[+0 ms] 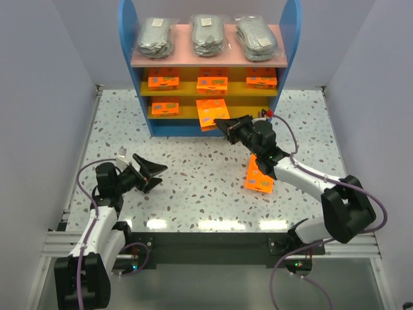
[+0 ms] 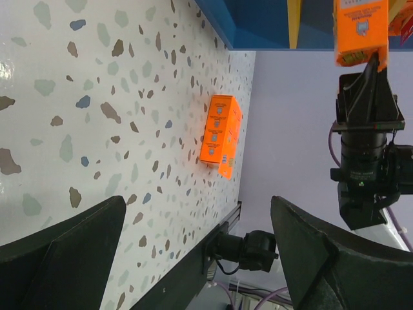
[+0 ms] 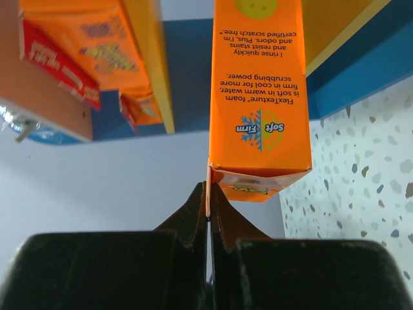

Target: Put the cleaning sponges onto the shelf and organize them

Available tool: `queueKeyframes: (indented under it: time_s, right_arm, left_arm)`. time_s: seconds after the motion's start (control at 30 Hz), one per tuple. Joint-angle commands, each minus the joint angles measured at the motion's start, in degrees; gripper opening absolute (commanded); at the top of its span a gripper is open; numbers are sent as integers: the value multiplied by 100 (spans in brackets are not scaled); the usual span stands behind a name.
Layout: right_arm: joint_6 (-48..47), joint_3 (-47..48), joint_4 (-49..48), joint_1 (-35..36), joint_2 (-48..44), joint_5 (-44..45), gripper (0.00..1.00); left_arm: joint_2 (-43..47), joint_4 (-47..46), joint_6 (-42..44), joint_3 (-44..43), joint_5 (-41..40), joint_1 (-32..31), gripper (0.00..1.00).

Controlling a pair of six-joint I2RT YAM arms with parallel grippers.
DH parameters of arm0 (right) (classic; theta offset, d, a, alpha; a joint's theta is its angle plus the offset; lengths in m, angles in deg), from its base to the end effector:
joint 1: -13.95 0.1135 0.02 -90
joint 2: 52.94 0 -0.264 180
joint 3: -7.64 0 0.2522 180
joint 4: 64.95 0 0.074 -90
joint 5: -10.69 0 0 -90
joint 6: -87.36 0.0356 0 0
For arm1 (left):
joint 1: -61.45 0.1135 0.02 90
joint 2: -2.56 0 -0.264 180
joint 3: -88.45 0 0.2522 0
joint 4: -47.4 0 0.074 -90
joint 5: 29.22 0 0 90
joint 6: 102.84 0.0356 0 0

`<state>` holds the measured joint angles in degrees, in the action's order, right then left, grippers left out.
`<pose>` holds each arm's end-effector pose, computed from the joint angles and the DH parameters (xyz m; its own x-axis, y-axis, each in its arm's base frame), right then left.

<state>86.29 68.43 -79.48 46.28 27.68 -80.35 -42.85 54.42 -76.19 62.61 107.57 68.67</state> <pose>0.2729 0.1735 0.2783 -0.5513 0.8341 -0.0169 0.0678 0.0650 0.9956 0.1623 -0.0056 0.1730 -0.7002 -0.7055 -0.1095 -0.1455 0.2911 -0.9456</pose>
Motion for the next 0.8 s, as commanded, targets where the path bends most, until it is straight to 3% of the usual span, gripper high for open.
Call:
queueKeyframes:
  time_s: [0.0,0.27,0.77]
  right_arm:
    - [142,438,-704,-122,435,42,0]
    - [274,1282,-1187,-166,1736,349,0]
    - [424,1678,-344,-158,2317,1132,0]
  left_arm:
    - [23,33,130,-31,191,42,100]
    - [-56,155,148,-172,270,34,100]
    - [-152,15,69,-172,270,33,100]
